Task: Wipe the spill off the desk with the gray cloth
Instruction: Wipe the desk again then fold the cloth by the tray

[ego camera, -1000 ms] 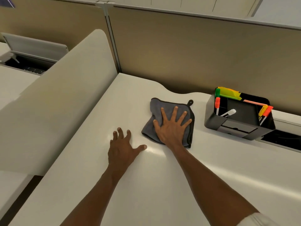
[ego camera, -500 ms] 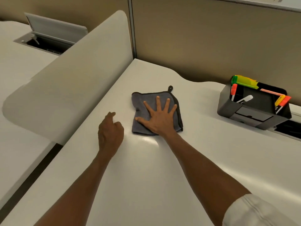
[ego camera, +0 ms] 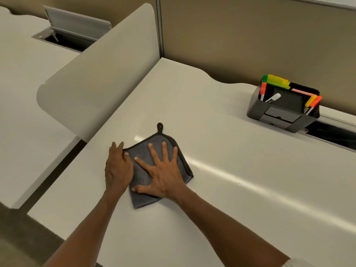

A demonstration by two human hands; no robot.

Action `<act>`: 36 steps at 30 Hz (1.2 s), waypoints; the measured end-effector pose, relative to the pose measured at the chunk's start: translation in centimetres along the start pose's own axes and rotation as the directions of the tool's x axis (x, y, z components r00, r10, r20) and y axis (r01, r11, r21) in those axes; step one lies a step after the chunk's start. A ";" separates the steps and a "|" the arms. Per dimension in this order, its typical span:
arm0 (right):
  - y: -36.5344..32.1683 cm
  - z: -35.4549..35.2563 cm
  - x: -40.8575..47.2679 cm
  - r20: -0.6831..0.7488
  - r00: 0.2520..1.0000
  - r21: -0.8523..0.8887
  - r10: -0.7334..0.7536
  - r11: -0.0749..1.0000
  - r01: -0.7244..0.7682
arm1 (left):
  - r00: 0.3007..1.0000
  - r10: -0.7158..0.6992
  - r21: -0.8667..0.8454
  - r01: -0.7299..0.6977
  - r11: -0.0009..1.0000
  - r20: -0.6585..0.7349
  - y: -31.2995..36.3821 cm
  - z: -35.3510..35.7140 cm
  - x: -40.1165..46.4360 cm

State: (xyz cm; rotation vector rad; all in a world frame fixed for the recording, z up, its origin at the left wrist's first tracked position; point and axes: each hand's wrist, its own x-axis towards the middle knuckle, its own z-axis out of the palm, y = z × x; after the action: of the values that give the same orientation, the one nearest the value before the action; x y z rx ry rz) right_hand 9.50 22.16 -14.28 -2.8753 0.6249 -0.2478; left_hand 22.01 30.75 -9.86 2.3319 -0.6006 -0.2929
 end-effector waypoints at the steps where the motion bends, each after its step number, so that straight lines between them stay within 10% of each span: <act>1: 0.3 -0.2 -1.2 0.000 1.000 0.000 0.012 1.000 -0.012 | 1.000 0.002 0.000 -0.002 1.000 0.024 0.0 0.1 -1.0; 9: 7.9 -4.5 -11.5 0.061 0.948 -0.074 0.312 0.949 -0.308 | 0.970 0.163 0.010 -0.167 0.986 0.183 4.7 3.0 -8.6; 18: 11.0 -7.0 -23.0 0.051 0.718 -0.076 0.694 0.719 -0.690 | 0.840 0.378 -0.086 -0.375 0.923 0.389 10.6 7.7 -17.2; 29: 8.3 -9.5 -27.6 0.199 0.654 0.158 0.730 0.634 -0.757 | 0.847 0.230 -0.131 -0.190 0.973 0.480 12.8 9.8 -23.5; 33: 9.6 -12.8 -29.8 0.030 0.401 0.484 0.916 0.338 -0.807 | 0.853 0.148 -0.024 -0.157 0.987 0.501 13.1 10.1 -23.3; 36: 9.9 -13.8 -30.4 0.071 0.257 0.409 0.964 0.206 -0.889 | 0.845 0.111 0.009 -0.135 0.991 0.523 13.0 9.9 -23.1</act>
State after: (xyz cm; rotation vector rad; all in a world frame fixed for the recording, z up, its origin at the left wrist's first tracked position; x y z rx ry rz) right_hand -24.42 24.14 -6.84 -1.5894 1.9778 -0.3862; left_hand -5.98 28.10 -7.25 2.2402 -1.0234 -0.8797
